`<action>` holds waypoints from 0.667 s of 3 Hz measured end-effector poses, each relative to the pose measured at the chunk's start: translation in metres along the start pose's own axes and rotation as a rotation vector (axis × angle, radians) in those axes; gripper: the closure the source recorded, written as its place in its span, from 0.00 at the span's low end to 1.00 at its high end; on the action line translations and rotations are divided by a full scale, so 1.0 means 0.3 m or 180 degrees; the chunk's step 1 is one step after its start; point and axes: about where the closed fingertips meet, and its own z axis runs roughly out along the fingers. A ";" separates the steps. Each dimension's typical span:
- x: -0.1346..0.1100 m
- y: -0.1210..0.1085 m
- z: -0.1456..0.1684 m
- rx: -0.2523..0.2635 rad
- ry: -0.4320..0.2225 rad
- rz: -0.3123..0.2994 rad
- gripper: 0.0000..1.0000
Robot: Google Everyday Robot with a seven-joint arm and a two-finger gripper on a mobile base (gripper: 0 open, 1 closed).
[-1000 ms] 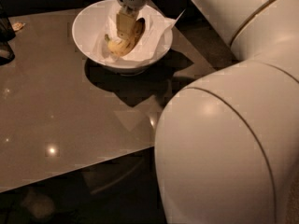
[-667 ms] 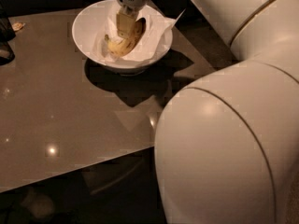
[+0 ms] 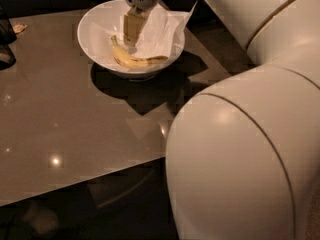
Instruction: Pick banana from white bowl
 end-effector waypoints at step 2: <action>0.000 0.000 0.000 0.0000 0.0000 0.0000 0.00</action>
Offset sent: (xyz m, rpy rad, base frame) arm 0.0000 0.0000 0.0000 0.0000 0.0000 0.0000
